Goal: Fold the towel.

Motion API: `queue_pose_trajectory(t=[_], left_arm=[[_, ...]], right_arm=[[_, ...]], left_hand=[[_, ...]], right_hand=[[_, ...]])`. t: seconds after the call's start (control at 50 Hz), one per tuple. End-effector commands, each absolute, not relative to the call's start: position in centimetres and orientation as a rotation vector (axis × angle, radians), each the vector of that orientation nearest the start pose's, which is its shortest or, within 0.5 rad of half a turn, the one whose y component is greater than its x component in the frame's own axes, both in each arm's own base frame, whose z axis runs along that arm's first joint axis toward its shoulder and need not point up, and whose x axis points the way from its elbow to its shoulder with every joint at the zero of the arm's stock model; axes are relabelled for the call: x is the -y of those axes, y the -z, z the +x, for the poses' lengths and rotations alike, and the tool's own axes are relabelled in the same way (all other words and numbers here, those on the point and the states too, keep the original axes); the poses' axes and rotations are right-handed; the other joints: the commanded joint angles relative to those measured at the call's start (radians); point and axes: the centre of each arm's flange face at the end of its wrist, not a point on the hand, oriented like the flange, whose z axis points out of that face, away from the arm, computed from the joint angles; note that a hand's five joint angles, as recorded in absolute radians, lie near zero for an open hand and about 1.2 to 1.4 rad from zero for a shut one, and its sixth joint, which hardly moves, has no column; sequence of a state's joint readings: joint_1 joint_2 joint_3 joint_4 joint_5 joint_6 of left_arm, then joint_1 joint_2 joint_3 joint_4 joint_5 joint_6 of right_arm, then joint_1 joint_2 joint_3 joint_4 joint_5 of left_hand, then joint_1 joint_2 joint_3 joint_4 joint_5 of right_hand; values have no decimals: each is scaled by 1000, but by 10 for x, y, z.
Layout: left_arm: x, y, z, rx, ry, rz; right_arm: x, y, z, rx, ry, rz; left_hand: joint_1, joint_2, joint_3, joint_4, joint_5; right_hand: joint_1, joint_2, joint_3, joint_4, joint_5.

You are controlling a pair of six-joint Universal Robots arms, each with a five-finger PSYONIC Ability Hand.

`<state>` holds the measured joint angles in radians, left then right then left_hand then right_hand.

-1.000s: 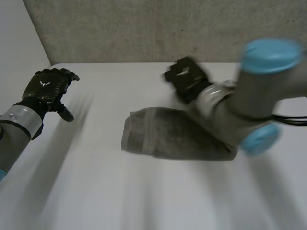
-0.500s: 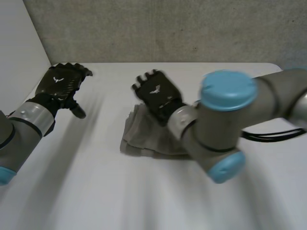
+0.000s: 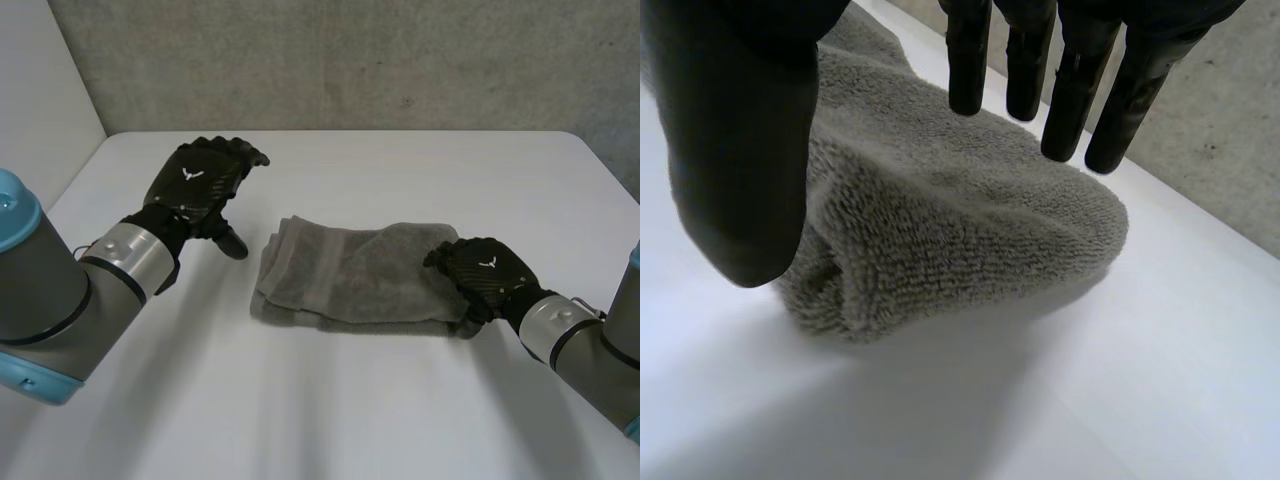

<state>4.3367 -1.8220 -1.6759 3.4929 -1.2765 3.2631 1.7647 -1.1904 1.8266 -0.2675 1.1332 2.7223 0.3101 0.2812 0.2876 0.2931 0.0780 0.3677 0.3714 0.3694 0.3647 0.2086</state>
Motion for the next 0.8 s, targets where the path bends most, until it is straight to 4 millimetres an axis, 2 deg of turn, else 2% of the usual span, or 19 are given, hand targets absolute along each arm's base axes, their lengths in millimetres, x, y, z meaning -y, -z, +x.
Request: queue_pose_trajectory(t=[0.02, 0.12, 0.16, 0.28, 0.3, 0.44, 0.48, 0.5, 0.56, 0.58, 0.6, 0.62, 0.66, 0.68, 0.72, 0.74, 0.76, 0.78, 0.8], left_arm=[[263, -223, -276, -2366, 2421, 979], [263, -222, -276, -2371, 2414, 974], [263, -221, -276, -2375, 2413, 972], [263, -220, -275, -2380, 2406, 969], [263, -220, -275, -2380, 2406, 971], [264, -221, -274, -2378, 2406, 962], [265, -221, -273, -2375, 2408, 957], [265, -221, -273, -2375, 2408, 957], [267, -224, -273, -2364, 2419, 954], [267, -224, -273, -2363, 2419, 954], [268, -225, -273, -2356, 2426, 953], [268, -225, -273, -2356, 2427, 953], [270, -228, -275, -2339, 2444, 953], [270, -228, -275, -2339, 2444, 953], [272, -231, -275, -2329, 2457, 939], [272, -231, -275, -2329, 2457, 939], [272, -232, -275, -2331, 2461, 922], [272, -232, -275, -2331, 2461, 921], [274, -234, -275, -2327, 2467, 901]], right_arm=[[276, -132, 229, -2118, 1707, -1058], [279, -120, 229, -2137, 1672, -1063], [280, -118, 229, -2139, 1679, -1084], [283, -118, 224, -2156, 1694, -1124], [286, -117, 220, -2173, 1696, -1128], [291, -122, 201, -2244, 1673, -1156], [292, -136, 196, -2261, 1669, -1209], [292, -136, 196, -2261, 1669, -1210], [296, -173, 201, -2201, 1742, -1338], [296, -173, 201, -2201, 1742, -1339], [295, -182, 208, -2167, 1753, -1367], [295, -183, 208, -2167, 1753, -1368], [282, -201, 244, -2021, 1761, -1450], [282, -201, 244, -2020, 1761, -1450], [265, -200, 284, -1890, 1725, -1535], [265, -200, 285, -1889, 1725, -1535], [255, -197, 303, -1822, 1706, -1580], [255, -197, 304, -1821, 1706, -1581], [243, -195, 323, -1755, 1689, -1618]], left_hand=[[-79, -50, -56, -62, -21], [-79, -50, -56, -62, -21], [-79, -50, -56, -62, -21], [-82, -53, -59, -65, -24], [-82, -53, -59, -65, -24], [-82, -53, -59, -65, -24], [-82, -53, -59, -65, -24], [-82, -53, -59, -65, -24], [-82, -53, -59, -65, -24], [-82, -53, -59, -65, -24], [-82, -53, -59, -65, -24], [-82, -53, -59, -65, -24], [-82, -53, -59, -65, -24], [-82, -53, -59, -65, -24], [-82, -53, -59, -65, -24], [-82, -53, -59, -65, -24], [-82, -53, -59, -65, -24], [-82, -53, -59, -65, -24], [-82, -53, -59, -65, -24]], right_hand=[[175, 172, 174, 178, 160], [434, 430, 432, 437, 418], [682, 678, 680, 685, 667], [895, 891, 893, 898, 879], [1011, 1007, 1009, 1014, 995], [1029, 1025, 1027, 1032, 1013], [1029, 1025, 1027, 1032, 1013], [1029, 1025, 1027, 1032, 1013], [1029, 1025, 1027, 1032, 1013], [1029, 1025, 1027, 1032, 1013], [1029, 1025, 1027, 1032, 1013], [1029, 1025, 1027, 1032, 1013], [1029, 1025, 1027, 1032, 1013], [1029, 1025, 1027, 1032, 1013], [1029, 1025, 1027, 1032, 1013], [1029, 1025, 1027, 1032, 1013], [1029, 1025, 1027, 1032, 1013], [1029, 1025, 1027, 1032, 1013], [1029, 1025, 1027, 1032, 1013]])
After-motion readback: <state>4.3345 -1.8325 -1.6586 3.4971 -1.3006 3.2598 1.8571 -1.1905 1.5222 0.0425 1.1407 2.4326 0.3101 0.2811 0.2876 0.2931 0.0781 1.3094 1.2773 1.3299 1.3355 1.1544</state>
